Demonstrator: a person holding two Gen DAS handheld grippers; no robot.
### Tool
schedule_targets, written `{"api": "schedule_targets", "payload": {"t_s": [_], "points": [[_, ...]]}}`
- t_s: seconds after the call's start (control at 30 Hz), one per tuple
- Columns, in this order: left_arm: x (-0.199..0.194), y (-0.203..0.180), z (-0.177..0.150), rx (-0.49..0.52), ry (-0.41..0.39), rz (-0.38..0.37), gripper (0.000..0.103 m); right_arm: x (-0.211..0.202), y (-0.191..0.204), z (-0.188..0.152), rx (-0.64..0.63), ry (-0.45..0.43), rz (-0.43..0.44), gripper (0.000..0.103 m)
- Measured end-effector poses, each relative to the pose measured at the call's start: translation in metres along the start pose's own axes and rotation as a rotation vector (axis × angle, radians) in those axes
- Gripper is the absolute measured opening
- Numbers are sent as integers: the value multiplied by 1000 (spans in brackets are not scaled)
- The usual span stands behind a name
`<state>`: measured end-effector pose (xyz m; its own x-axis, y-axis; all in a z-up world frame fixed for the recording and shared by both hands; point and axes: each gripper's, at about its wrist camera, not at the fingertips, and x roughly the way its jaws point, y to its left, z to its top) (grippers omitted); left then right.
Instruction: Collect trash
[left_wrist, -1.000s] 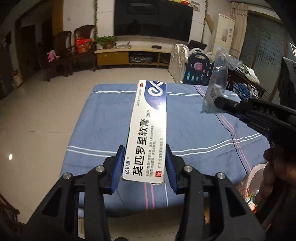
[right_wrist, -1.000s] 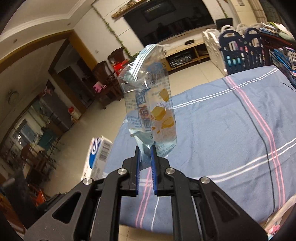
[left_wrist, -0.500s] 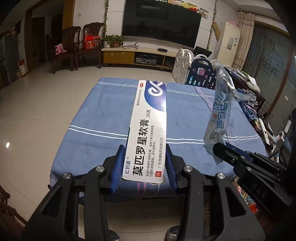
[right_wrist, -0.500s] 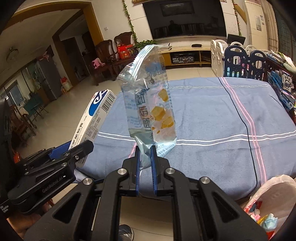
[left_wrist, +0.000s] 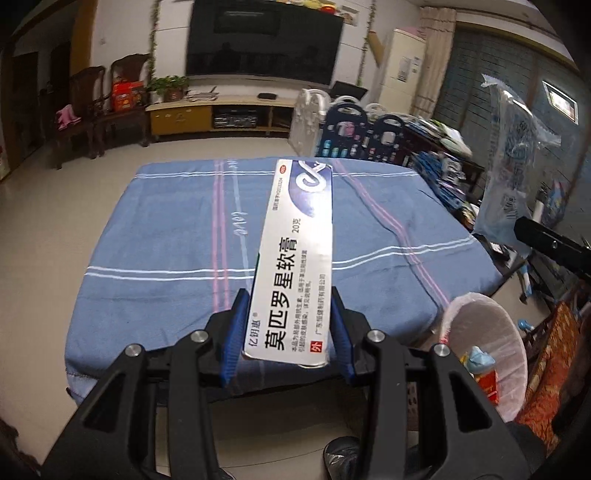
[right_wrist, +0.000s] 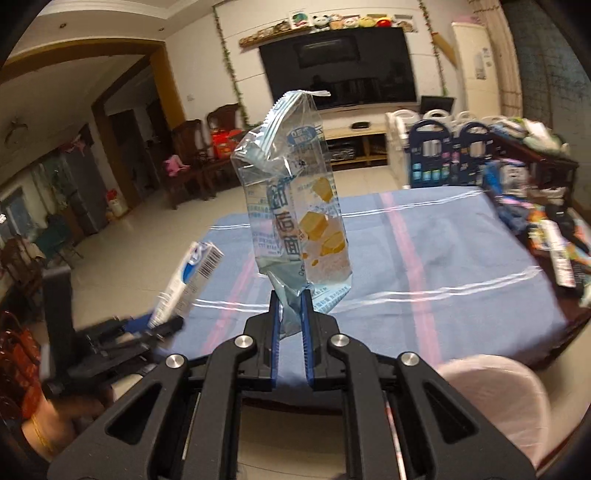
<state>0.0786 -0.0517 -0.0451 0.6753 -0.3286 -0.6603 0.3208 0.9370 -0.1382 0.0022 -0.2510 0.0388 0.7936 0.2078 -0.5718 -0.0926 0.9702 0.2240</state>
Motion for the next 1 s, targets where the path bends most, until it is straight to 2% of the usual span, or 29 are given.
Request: {"api": "schedule_targets", "payload": {"t_s": [0.13, 0.3, 0.37, 0.4, 0.43, 0.47, 0.5, 0.53, 0.63, 0.73, 0.83, 0.9, 1.0], "points": [[7, -58, -3, 156, 12, -163, 43, -34, -63, -38, 71, 68, -109, 11], [24, -150, -24, 403, 73, -400, 44, -45, -117, -99, 144, 176, -217, 13], [32, -184, -36, 502, 111, -467, 45, -48, -133, -117, 178, 204, -262, 40], [40, -205, -46, 560, 132, -490, 50, -50, -139, -123, 202, 213, -286, 72], [44, -215, -51, 585, 144, -495, 53, -55, -147, -127, 233, 208, -310, 89], [52, -227, -58, 614, 152, -486, 69, -62, -154, -132, 265, 193, -318, 90], [55, -231, -60, 615, 145, -469, 90, -67, -157, -135, 284, 188, -314, 90], [57, -231, -61, 601, 121, -440, 96, -70, -158, -135, 300, 187, -313, 91], [56, -209, -47, 515, 80, -386, 99, -74, -162, -127, 316, 165, -318, 91], [44, -169, -22, 360, 12, -325, 100, -67, -145, -104, 279, 132, -316, 92], [32, -126, -1, 190, -73, -221, 100, -49, -109, -71, 198, 89, -288, 96], [25, -100, 8, 109, -126, -144, 100, -32, -78, -47, 142, 58, -258, 100], [17, -60, 19, 4, -171, -33, 100, -3, -33, -16, 102, 54, -196, 100]]}}
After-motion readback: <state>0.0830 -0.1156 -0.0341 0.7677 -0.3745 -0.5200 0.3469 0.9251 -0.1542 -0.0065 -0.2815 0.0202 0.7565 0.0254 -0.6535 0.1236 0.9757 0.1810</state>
